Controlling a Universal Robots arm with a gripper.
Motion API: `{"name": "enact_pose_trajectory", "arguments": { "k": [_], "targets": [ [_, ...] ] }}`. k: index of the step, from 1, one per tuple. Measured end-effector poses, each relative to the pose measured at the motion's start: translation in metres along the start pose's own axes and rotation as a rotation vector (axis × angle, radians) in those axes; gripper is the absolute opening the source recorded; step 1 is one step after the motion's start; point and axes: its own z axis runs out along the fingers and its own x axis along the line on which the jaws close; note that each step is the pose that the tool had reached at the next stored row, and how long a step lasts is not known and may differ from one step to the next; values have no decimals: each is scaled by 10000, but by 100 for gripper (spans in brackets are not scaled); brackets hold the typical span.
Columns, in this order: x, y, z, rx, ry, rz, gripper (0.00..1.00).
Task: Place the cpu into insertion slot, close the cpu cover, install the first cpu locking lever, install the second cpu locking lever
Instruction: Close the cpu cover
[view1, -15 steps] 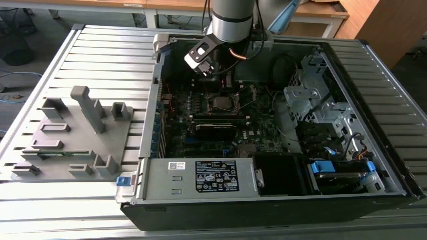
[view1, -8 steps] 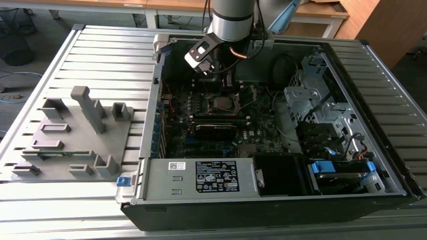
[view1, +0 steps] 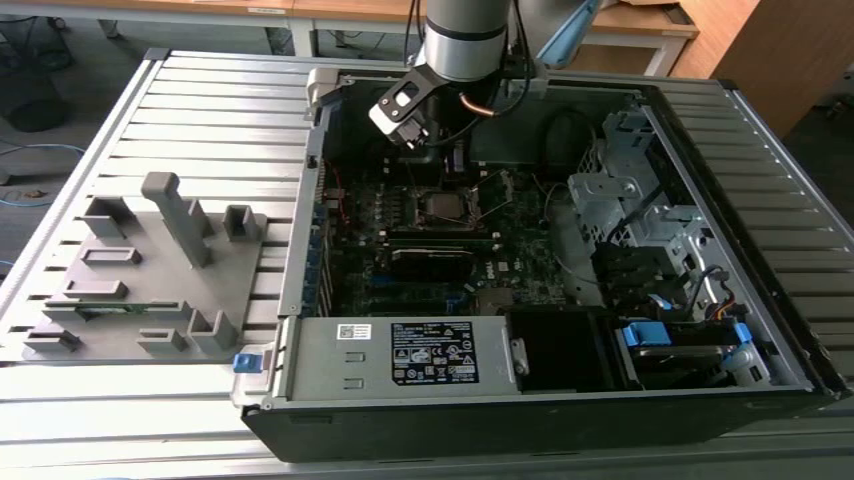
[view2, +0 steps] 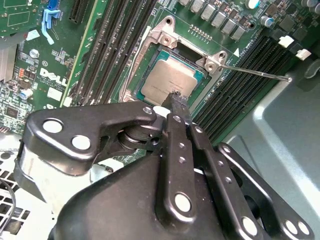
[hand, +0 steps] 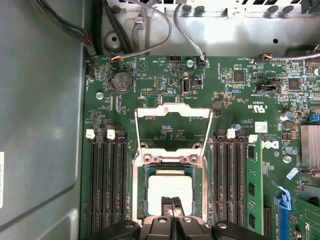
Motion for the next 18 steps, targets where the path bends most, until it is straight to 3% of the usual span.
{"name": "enact_pose_trajectory", "arguments": {
  "k": [18],
  "targets": [
    [0, 1, -34, 1, -3, 0, 11]
  ]
}}
